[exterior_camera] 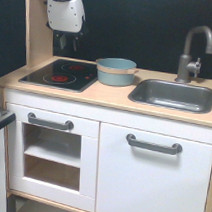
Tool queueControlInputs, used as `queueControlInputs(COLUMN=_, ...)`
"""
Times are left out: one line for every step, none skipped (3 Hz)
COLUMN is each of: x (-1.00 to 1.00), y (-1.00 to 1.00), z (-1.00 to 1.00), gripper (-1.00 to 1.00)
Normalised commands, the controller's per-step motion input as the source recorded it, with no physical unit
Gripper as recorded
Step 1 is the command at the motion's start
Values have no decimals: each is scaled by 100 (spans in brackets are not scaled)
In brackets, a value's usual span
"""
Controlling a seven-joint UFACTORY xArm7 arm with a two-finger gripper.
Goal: Place the pot in the sink
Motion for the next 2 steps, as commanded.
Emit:
queueControlInputs(x=7, y=2, z=2, gripper=100)
queueControlInputs(x=6, y=0, z=2, gripper=100)
